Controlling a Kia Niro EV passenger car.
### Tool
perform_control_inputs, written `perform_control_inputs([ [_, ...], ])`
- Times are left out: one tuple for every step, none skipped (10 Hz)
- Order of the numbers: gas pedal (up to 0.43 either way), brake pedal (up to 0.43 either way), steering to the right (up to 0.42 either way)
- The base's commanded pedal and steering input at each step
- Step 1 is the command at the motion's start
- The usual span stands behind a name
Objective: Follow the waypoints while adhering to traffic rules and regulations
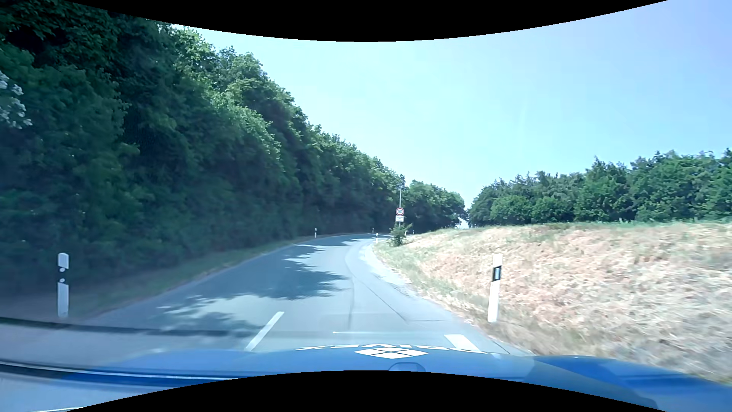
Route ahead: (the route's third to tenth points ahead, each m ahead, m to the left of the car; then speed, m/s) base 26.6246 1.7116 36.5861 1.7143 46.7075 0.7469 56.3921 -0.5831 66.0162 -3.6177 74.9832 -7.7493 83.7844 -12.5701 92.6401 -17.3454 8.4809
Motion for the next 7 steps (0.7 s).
perform_control_inputs([
  [0.268, 0.000, -0.109],
  [0.268, 0.000, -0.091],
  [0.268, 0.000, -0.083],
  [0.268, 0.000, -0.075],
  [0.268, 0.000, -0.062],
  [0.268, 0.000, -0.048],
  [0.268, 0.000, -0.032],
])
